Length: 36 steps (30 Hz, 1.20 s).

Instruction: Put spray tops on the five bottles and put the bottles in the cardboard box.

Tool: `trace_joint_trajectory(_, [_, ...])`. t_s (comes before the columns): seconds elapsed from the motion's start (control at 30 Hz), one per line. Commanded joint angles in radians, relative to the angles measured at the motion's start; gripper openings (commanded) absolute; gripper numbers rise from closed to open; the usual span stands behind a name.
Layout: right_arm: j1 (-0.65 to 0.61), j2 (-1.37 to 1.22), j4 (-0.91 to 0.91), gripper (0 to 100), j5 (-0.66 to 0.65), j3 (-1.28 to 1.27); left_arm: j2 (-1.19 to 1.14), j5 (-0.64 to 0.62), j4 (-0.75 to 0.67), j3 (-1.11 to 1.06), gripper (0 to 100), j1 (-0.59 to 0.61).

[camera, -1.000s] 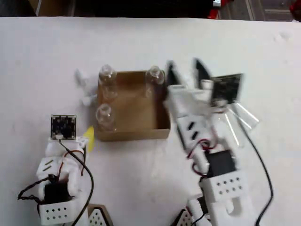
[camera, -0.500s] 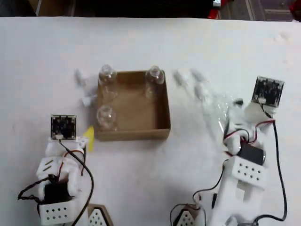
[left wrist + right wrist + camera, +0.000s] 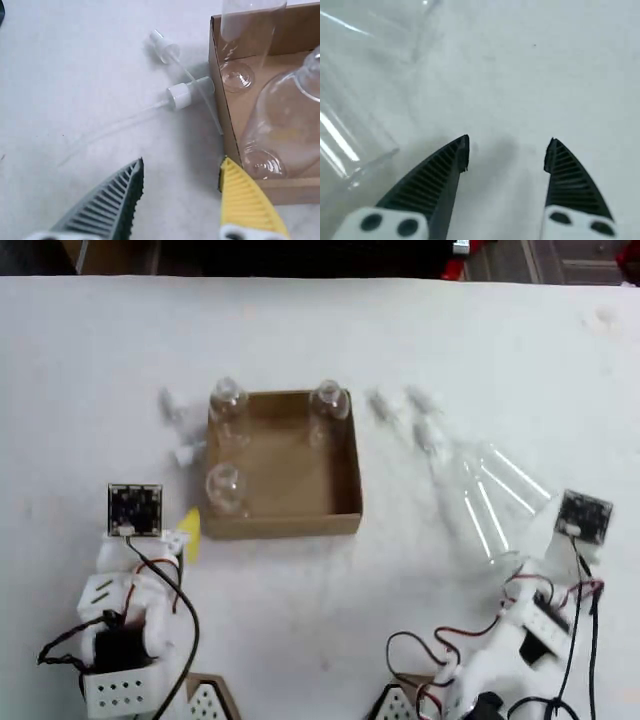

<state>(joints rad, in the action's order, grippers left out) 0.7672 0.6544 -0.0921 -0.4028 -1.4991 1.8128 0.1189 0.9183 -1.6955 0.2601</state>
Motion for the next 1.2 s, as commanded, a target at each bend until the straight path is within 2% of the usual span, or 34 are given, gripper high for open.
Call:
trace_joint_trajectory(0.0, [0.081, -0.001, 0.193, 22.2, 0.106, -0.066, 0.015, 0.005, 0.009, 0.003, 23, -0.012])
trace_joint_trajectory(0.17, [0.125, 0.002, 0.331, 22.2, 0.224, -0.164, 0.015, 0.005, 0.009, 0.003, 23, -0.015])
trace_joint_trajectory(0.4, [0.171, -0.007, 0.312, 22.0, 0.235, -0.173, 0.015, 0.005, 0.009, 0.003, 23, -0.015])
trace_joint_trajectory(0.63, [0.084, 0.004, 0.348, 22.0, 0.221, -0.140, 0.015, 0.005, 0.003, 0.003, 23, -0.012])
trace_joint_trajectory(0.67, [0.064, 0.004, 0.358, 21.9, 0.190, -0.126, 0.015, 0.005, 0.002, 0.003, 23, -0.012])
trace_joint_trajectory(0.77, [-0.012, 0.004, 0.346, 21.9, -0.054, -0.081, 0.015, 0.005, 0.002, 0.003, 23, -0.010])
trace_joint_trajectory(0.8, [-0.053, 0.004, 0.320, 21.9, -0.086, -0.060, 0.015, 0.005, 0.002, 0.003, 23, -0.010])
trace_joint_trajectory(0.87, [-0.116, 0.002, 0.177, 21.8, -0.081, 0.034, 0.015, 0.005, 0.002, 0.003, 23, -0.010])
trace_joint_trajectory(1.03, [-0.200, -0.036, -0.573, 21.8, -0.081, 0.575, 0.015, 0.006, 0.005, 0.003, 23, -0.015])
trace_joint_trajectory(1.1, [-0.251, -0.085, -0.803, 21.8, -0.087, 0.807, 0.015, 0.006, 0.005, 0.003, 23, -0.016])
trace_joint_trajectory(1.17, [-0.309, -0.151, -0.957, 21.8, -0.089, 1.005, 0.015, 0.006, 0.006, 0.003, 23, -0.016])
